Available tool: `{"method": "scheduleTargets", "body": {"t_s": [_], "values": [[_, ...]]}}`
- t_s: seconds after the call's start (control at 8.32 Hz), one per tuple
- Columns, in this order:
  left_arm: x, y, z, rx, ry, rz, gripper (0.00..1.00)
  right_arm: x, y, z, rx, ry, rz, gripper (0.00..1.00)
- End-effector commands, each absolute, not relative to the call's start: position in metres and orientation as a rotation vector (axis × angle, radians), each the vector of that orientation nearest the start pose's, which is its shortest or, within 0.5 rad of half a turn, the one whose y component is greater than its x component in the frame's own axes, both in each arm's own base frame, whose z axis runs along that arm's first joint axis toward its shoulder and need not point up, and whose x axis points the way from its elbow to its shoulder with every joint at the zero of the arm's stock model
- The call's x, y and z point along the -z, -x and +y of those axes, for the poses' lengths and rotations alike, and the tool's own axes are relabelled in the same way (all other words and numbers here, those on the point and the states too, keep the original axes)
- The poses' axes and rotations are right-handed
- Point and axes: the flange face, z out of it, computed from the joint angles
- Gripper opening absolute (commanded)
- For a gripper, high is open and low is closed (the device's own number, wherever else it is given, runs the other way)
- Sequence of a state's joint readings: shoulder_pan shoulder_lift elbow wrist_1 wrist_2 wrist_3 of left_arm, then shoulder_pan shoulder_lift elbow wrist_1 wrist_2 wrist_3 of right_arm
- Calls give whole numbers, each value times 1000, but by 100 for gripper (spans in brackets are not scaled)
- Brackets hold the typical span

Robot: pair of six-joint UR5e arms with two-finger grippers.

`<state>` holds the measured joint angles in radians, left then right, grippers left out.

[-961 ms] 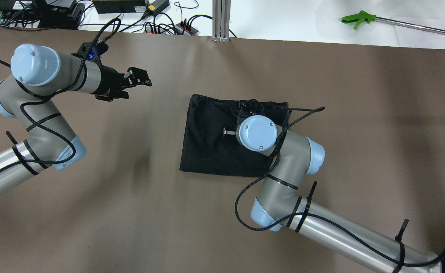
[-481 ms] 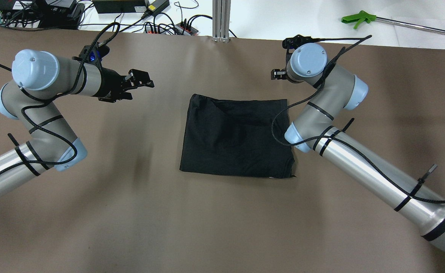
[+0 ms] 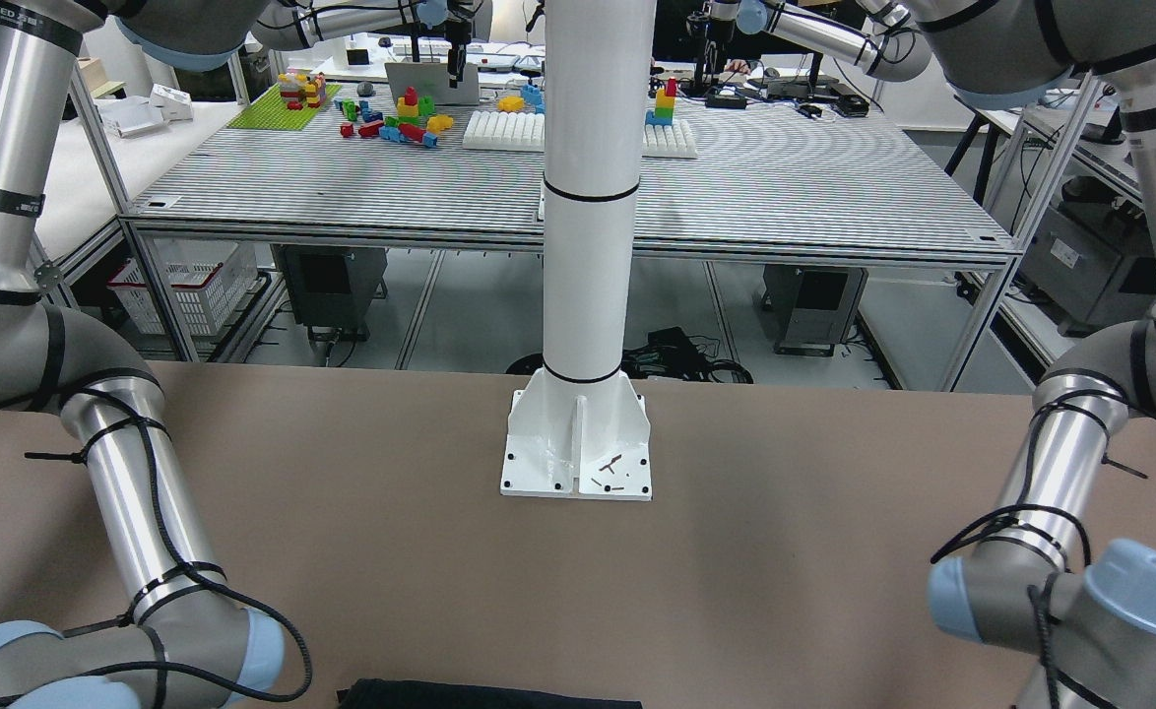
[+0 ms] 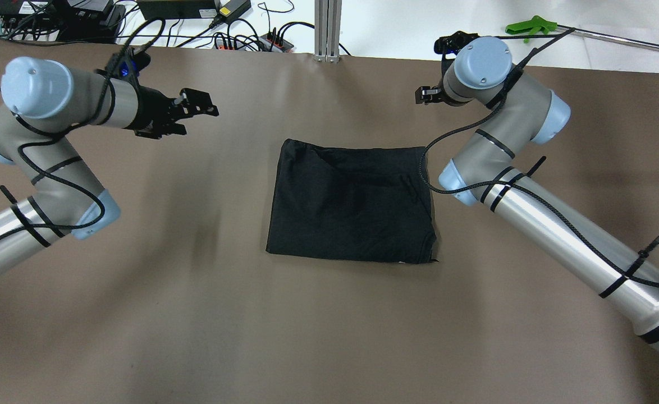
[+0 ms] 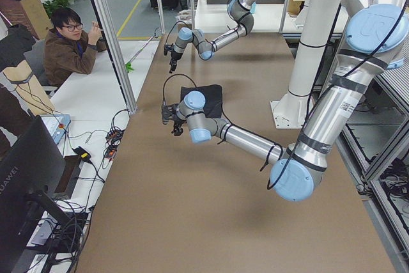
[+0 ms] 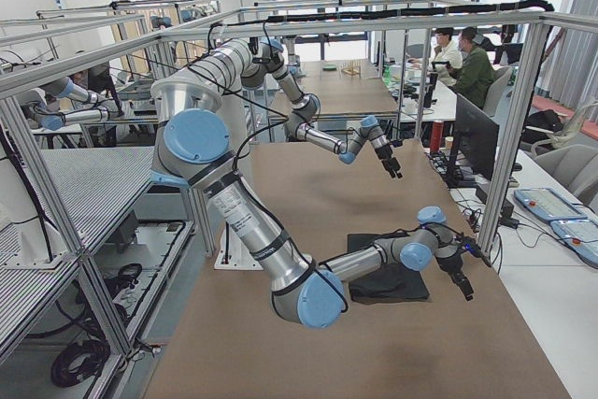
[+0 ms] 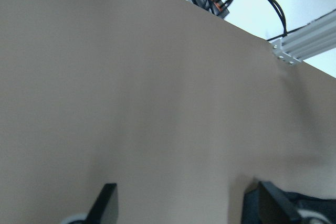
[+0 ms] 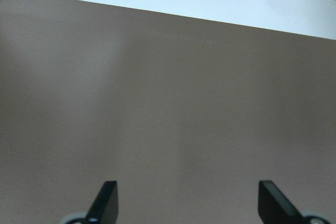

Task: Fold clothes

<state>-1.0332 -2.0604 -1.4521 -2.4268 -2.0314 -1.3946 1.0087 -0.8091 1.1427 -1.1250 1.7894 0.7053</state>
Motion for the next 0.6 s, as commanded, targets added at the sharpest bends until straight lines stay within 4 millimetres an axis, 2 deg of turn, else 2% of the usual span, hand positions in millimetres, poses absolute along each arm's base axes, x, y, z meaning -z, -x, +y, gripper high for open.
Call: {"method": "scheduleTargets", "body": {"t_s": [0.0, 0.12, 0.24, 0.36, 0.48], "values": [[-399, -175, -654, 395, -438, 1018, 94, -440, 215, -717, 219, -480, -523, 94], [-412, -147, -661, 308, -479, 921, 94, -473, 177, -714, 305, -492, -459, 94], [-442, -126, -661, 231, -482, 817, 94, -507, 144, -705, 299, -479, -414, 94], [-457, -94, -669, 205, -497, 676, 94, -529, 115, -699, 269, -461, -398, 94], [-476, -79, -668, 174, -524, 554, 94, -545, 97, -692, 263, -446, -384, 94]]}}
